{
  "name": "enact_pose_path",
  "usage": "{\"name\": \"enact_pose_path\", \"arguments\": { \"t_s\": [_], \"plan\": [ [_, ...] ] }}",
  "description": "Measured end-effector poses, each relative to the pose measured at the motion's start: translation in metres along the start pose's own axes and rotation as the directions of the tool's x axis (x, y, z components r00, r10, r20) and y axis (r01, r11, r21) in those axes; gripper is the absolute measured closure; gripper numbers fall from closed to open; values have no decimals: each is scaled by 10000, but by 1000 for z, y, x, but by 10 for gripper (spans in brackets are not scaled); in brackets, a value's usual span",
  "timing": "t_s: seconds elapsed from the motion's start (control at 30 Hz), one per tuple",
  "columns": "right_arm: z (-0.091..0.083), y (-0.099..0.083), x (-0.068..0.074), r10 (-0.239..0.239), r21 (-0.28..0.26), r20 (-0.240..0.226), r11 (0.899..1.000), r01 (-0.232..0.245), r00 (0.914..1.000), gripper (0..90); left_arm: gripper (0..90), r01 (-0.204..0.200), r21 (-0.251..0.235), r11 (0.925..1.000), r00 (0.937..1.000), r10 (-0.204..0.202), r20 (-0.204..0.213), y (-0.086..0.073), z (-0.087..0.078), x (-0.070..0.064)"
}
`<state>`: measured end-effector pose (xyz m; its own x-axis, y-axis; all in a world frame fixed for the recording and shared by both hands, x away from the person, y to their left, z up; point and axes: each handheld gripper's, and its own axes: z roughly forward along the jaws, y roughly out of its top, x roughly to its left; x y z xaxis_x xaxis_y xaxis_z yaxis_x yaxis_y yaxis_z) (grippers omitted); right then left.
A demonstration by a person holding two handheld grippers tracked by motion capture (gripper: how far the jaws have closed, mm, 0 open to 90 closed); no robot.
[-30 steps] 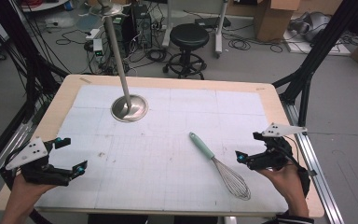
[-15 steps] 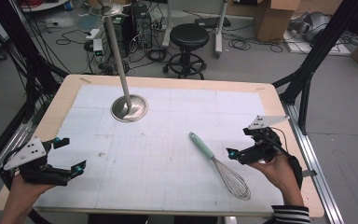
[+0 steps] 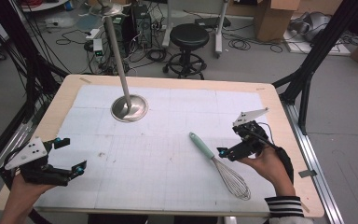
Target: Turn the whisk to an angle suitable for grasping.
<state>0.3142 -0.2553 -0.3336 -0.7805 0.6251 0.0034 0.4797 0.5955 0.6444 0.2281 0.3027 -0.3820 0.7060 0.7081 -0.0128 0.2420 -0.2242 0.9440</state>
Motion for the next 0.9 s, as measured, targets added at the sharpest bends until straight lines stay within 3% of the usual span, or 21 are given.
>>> {"name": "enact_pose_path", "arguments": {
  "t_s": [0.47, 0.9],
  "plan": [
    [32, 13, 6, -358, 1131, -378, 9928, 399, 9986, 2, 17, -25, 43, 10000, 10000, 25, 42, 0, 0, 0],
    [61, 17, 12, -712, 2343, -455, 9689, 800, 9964, 2, 17, -10, 39, 10000, 10000, 10, 67, -1, 0, 0]
  ]
}}
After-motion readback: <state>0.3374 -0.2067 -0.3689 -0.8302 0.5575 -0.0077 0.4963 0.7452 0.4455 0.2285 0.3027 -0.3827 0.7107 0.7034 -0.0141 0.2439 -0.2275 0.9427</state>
